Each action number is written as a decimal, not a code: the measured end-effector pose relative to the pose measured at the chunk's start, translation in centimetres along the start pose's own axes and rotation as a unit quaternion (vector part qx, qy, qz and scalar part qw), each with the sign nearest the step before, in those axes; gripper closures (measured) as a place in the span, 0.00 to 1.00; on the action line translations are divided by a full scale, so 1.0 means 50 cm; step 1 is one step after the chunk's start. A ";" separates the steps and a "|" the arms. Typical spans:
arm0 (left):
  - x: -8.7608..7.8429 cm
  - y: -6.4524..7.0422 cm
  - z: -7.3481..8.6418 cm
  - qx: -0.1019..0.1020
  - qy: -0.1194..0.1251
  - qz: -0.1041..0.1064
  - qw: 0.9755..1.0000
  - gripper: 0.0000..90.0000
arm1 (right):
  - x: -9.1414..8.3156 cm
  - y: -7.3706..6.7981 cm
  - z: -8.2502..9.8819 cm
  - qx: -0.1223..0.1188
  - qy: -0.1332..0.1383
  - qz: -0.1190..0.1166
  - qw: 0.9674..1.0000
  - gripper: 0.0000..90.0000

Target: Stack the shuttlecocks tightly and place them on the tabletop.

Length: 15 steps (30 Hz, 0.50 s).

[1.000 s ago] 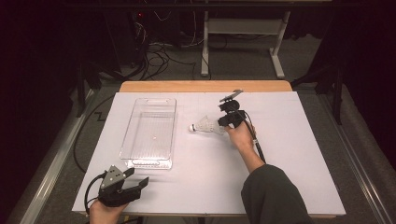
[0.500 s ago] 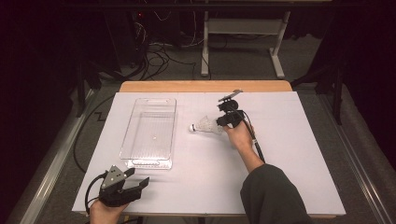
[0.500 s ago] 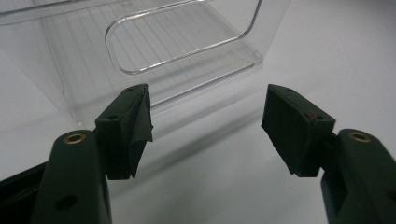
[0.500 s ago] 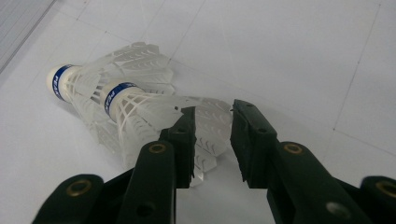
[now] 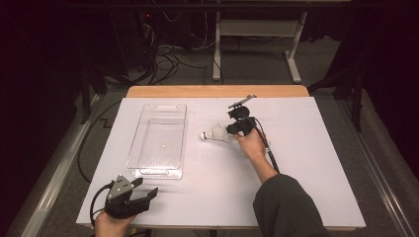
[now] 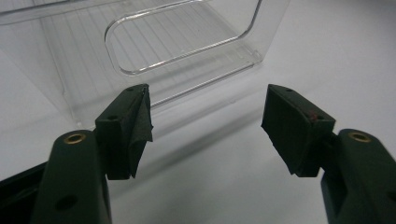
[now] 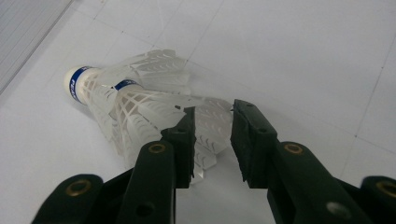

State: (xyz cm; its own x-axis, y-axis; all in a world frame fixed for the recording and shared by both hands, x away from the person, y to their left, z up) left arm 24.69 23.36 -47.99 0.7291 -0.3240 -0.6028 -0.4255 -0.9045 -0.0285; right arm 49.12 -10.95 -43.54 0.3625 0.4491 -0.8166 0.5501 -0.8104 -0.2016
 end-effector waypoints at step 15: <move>-0.001 0.000 0.000 0.001 0.001 -0.001 1.000 0.38 | 0.007 -0.018 0.004 -0.012 -0.007 -0.013 1.000 0.76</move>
State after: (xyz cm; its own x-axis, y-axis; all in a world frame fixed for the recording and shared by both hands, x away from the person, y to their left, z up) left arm 24.66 23.36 -47.97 0.7307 -0.3237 -0.6011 -0.4258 -0.9043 -0.0307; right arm 48.59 -10.15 -43.73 0.3365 0.4651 -0.8188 0.5768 -0.7891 -0.2112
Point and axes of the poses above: each handheld gripper's, and its own axes: x roughly forward along the jaws, z roughly out of its underside, y roughly to its right, the point moved 1 cm from there along x, roughly forward along the jaws, and after that the axes turned 10 degrees about -z, right-handed, at the moved point
